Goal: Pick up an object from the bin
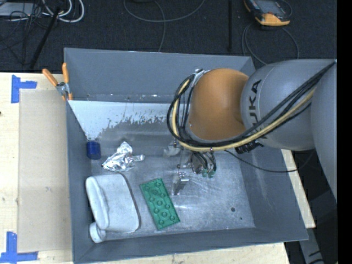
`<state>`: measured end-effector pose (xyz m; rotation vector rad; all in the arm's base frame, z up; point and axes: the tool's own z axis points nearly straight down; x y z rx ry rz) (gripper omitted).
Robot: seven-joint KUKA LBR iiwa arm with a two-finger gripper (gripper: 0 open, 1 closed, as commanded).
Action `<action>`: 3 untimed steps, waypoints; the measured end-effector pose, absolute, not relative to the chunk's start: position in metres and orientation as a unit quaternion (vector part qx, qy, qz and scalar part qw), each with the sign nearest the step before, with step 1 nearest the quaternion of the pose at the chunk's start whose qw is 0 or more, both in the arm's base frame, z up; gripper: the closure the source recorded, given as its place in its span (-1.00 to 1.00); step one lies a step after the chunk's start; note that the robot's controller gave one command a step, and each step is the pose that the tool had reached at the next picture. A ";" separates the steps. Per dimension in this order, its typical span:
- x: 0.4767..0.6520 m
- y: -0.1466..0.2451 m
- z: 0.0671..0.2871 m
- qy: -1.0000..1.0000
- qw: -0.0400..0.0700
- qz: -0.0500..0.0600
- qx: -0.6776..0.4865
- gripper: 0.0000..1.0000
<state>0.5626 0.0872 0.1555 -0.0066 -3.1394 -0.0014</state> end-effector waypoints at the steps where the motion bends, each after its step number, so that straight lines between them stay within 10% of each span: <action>1: 0.550 0.076 0.080 -0.993 0.002 -0.001 -0.116 -1.00; 2: 0.551 0.075 0.081 -0.993 0.000 -0.001 -0.116 1.00; 3: 0.553 0.075 0.235 -1.000 -0.004 0.000 0.000 1.00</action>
Offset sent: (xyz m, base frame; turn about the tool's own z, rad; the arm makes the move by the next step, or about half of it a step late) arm -0.0133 -0.0123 -0.0781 0.2278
